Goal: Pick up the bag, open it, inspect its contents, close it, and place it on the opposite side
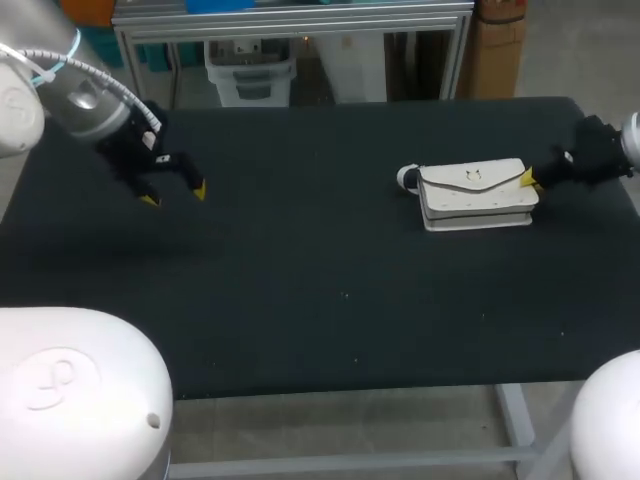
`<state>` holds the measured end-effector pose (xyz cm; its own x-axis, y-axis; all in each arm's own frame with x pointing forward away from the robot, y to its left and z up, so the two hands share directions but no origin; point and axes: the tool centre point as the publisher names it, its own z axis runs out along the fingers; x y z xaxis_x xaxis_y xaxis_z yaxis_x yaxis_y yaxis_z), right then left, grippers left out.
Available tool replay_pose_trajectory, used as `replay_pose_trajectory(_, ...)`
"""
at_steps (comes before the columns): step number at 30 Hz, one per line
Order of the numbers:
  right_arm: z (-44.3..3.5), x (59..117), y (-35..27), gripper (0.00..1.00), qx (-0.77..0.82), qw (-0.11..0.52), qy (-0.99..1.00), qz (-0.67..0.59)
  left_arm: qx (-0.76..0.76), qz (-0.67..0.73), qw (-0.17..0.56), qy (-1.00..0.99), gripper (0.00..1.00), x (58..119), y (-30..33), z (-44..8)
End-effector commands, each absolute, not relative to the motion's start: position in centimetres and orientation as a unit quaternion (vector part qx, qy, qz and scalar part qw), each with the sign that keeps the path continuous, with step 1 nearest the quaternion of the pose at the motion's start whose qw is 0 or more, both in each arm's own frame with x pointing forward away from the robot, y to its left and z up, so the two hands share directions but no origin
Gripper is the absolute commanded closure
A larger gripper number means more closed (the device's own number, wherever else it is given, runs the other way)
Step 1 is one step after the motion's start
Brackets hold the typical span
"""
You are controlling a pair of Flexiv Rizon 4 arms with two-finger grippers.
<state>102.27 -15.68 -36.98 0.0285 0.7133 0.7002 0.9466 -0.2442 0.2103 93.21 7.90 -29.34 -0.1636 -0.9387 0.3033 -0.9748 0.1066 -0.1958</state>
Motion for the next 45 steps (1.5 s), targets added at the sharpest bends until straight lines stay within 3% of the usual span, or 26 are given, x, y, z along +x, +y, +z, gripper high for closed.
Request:
replay_pose_trajectory(1,-37.0,103.3,-17.1,1.00,-0.691,0.178,-0.601,-0.360,0.647,0.164,0.049,-0.743,0.00,93.7,7.8,-29.1)
replay_pose_trajectory(20,-35.5,109.4,-25.6,1.00,-0.736,0.086,-0.578,-0.342,0.643,0.144,0.047,-0.751,0.00,94.5,6.9,-29.3)
replay_pose_trajectory(36,-35.5,109.4,-25.6,1.00,-0.736,0.086,-0.578,-0.342,0.645,0.142,0.042,-0.749,0.00,95.4,6.9,-29.1)
replay_pose_trajectory(45,-35.3,113.2,-29.4,1.00,-0.749,0.054,-0.559,-0.352,0.642,0.143,0.043,-0.752,0.00,95.1,6.8,-29.0)
